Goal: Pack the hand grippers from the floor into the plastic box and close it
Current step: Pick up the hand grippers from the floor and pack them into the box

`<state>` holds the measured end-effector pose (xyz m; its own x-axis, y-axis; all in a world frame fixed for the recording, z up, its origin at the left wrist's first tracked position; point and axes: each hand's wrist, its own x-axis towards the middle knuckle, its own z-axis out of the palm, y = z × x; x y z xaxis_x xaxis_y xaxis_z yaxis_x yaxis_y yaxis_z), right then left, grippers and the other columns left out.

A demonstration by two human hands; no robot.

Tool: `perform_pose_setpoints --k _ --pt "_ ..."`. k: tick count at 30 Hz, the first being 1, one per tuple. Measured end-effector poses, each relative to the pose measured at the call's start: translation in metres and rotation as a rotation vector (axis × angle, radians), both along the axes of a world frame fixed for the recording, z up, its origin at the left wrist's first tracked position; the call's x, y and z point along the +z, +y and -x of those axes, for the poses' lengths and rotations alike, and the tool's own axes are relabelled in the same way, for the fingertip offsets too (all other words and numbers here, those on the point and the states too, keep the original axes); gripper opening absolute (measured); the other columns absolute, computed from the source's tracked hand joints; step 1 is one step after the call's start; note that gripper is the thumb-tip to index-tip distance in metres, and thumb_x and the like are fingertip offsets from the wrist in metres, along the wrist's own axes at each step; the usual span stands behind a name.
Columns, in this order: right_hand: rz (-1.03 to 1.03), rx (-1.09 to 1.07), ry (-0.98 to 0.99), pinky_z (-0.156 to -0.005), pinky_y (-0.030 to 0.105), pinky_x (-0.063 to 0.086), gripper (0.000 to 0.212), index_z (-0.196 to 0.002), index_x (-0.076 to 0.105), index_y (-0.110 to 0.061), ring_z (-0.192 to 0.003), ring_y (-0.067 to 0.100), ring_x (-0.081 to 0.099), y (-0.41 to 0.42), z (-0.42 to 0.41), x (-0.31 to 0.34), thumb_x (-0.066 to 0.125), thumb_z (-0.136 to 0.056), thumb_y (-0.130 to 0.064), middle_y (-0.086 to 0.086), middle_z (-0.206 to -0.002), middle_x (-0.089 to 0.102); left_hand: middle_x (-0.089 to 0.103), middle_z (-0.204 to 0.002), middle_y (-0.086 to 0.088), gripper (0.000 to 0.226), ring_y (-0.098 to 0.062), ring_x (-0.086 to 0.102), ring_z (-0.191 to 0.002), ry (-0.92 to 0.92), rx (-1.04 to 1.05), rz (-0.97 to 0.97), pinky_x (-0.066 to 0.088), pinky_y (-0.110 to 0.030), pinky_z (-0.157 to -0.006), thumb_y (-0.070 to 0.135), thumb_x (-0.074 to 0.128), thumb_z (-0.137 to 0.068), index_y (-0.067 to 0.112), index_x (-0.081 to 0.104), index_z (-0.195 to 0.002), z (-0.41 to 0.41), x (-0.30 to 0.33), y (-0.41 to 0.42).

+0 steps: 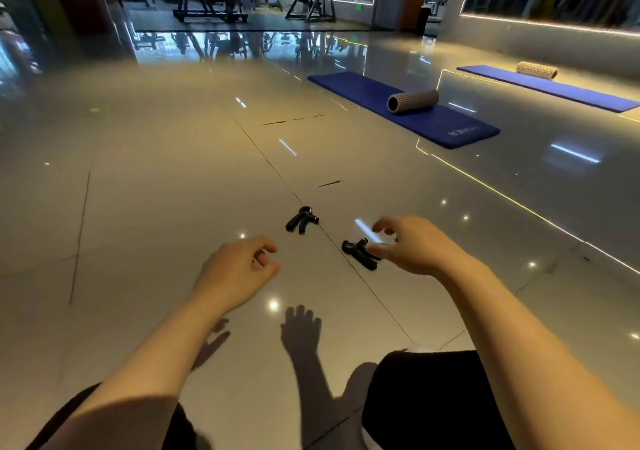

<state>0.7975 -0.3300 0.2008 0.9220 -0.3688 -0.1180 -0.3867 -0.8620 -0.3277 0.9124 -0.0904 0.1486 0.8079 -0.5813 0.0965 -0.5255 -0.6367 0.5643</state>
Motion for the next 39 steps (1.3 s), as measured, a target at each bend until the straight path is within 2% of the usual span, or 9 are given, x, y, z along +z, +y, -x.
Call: perform_pose_setpoints --k 8,11,20,23,28,31,33,37,39 --pt "0.008 0.101 0.123 -0.096 0.032 0.038 0.049 -0.131 0.048 -0.023 -0.119 0.021 0.046 -0.074 -0.080 -0.008 0.058 -0.088 -0.045 0.002 -0.133 0.048 0.059 -0.091 0.012 0.025 -0.012 0.058 -0.088 0.100 0.035 -0.048 0.049 -0.030 -0.080 0.037 0.061 -0.085 0.027 0.061 -0.108 -0.094 -0.010 -0.100" --pt "-0.007 0.103 0.081 -0.095 0.032 0.039 0.045 -0.128 0.051 -0.024 -0.119 0.018 0.046 -0.095 -0.120 -0.019 0.056 -0.089 -0.045 0.001 -0.133 0.050 0.060 -0.095 0.008 0.024 -0.014 0.058 -0.090 0.166 0.053 -0.022 0.049 -0.030 -0.080 0.038 0.063 -0.085 0.027 0.060 -0.106 -0.124 -0.004 -0.126" --pt "0.045 0.113 0.193 -0.093 0.034 0.041 0.043 -0.132 0.047 -0.021 -0.119 0.021 0.048 -0.108 -0.258 -0.046 0.050 -0.094 -0.041 0.005 -0.139 0.043 0.059 -0.097 0.006 0.031 -0.011 0.056 -0.087 0.312 0.160 -0.069 0.042 -0.024 -0.074 0.037 0.061 -0.085 0.027 0.057 -0.114 -0.220 -0.056 -0.141" --pt "-0.012 0.077 0.188 -0.091 0.033 0.041 0.043 -0.130 0.048 -0.021 -0.119 0.020 0.048 -0.099 -0.282 -0.065 0.052 -0.093 -0.041 0.005 -0.137 0.045 0.059 -0.100 0.004 0.033 -0.015 0.057 -0.089 0.350 0.179 -0.050 0.044 -0.027 -0.078 0.038 0.060 -0.086 0.026 0.056 -0.117 -0.247 -0.073 -0.147" --pt "-0.188 -0.109 0.255 -0.087 0.033 0.046 0.040 -0.123 0.053 -0.018 -0.109 0.021 0.053 -0.128 -0.261 -0.153 0.056 -0.089 -0.038 0.004 -0.123 0.055 0.059 -0.101 0.002 0.032 -0.019 0.057 -0.090 0.383 0.187 -0.066 0.046 -0.029 -0.082 0.035 0.060 -0.086 0.023 0.056 -0.116 -0.279 -0.112 -0.186" --pt "-0.222 -0.217 0.378 -0.073 0.032 0.046 0.038 -0.116 0.055 -0.017 -0.096 0.024 0.055 -0.157 -0.232 -0.219 0.052 -0.088 -0.043 0.005 -0.114 0.057 0.056 -0.106 -0.001 0.036 -0.016 0.052 -0.093 0.368 0.164 -0.087 0.042 -0.028 -0.078 0.030 0.062 -0.086 0.018 0.056 -0.119 -0.289 -0.155 -0.211" --pt "-0.275 -0.316 0.397 -0.064 0.028 0.039 0.039 -0.114 0.055 -0.017 -0.091 0.023 0.052 -0.174 -0.222 -0.249 0.049 -0.090 -0.047 0.003 -0.105 0.053 0.051 -0.120 -0.005 0.043 -0.017 0.050 -0.102 0.374 0.156 -0.167 0.039 -0.028 -0.084 0.029 0.063 -0.086 0.020 0.051 -0.126 -0.294 -0.189 -0.223" --pt "-0.272 -0.425 0.434 -0.089 0.036 0.042 0.053 -0.135 0.041 -0.018 -0.117 0.029 0.044 -0.211 -0.226 -0.305 0.055 -0.088 -0.038 0.009 -0.132 0.045 0.037 -0.137 -0.007 0.055 -0.026 0.037 -0.126 0.387 0.158 -0.348 0.034 -0.036 -0.100 0.029 0.062 -0.086 0.023 0.040 -0.136 -0.311 -0.251 -0.238" --pt "-0.274 -0.462 0.448 -0.093 0.038 0.041 0.061 -0.139 0.035 -0.018 -0.121 0.030 0.039 -0.222 -0.236 -0.329 0.057 -0.086 -0.038 0.009 -0.138 0.039 0.032 -0.143 -0.007 0.060 -0.028 0.031 -0.131 0.413 0.173 -0.411 0.032 -0.039 -0.104 0.030 0.062 -0.085 0.023 0.036 -0.139 -0.326 -0.273 -0.246"
